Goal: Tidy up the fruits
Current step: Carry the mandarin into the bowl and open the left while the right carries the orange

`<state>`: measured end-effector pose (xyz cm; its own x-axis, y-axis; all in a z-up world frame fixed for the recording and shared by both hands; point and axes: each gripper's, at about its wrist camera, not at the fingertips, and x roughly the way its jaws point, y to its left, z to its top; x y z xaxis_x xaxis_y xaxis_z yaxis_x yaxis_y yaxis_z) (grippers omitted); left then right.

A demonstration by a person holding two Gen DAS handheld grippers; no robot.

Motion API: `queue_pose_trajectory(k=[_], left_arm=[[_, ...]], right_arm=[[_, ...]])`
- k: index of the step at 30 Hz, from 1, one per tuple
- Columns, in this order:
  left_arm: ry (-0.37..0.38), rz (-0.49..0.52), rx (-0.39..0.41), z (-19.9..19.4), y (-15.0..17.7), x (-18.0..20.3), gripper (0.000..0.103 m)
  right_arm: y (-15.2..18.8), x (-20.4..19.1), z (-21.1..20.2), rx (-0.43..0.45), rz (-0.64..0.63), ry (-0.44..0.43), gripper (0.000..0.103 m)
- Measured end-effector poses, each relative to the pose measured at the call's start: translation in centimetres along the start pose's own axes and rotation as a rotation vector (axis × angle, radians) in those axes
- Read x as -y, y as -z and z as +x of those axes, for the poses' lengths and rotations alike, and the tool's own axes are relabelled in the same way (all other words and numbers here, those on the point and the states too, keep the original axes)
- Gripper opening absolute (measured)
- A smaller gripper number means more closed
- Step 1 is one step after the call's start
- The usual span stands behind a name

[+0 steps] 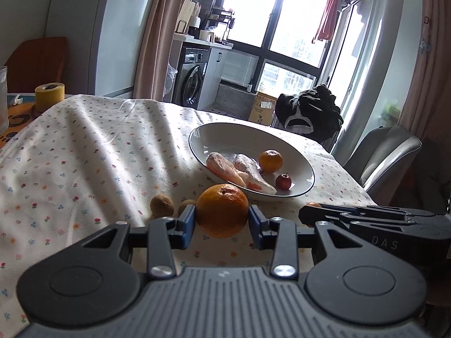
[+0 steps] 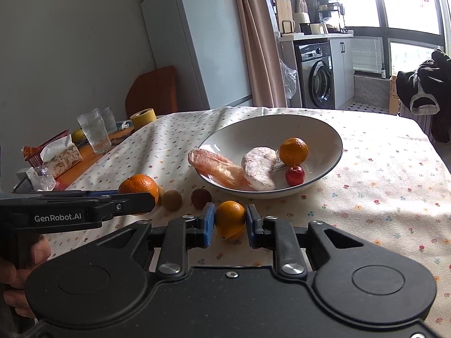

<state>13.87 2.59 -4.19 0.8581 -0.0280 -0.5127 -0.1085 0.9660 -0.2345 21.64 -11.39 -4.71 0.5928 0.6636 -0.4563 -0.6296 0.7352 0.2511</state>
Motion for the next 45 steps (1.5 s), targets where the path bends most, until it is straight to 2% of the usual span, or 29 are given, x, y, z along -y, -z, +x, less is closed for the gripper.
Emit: queue_pose_trajectory(k=[21,37,45], left_arm=[[0.03,0.027,0.03,1.7,-3.2,1.1,0.039],[0.054,0.07,0.024,5.7,-6.2,2.6,0.039],[0.027,0.069,0.015,7.5,-7.5,2.4,0.039]], right_arm=[[-2.4,1.8,-0.3,0.082,0.014,0.032,0.022],[-4.2,3.7,1.1,0.102,0.026,0.051,0.022],[-5.0,4.1,2.6,0.099,0.033,0.04,0.022]])
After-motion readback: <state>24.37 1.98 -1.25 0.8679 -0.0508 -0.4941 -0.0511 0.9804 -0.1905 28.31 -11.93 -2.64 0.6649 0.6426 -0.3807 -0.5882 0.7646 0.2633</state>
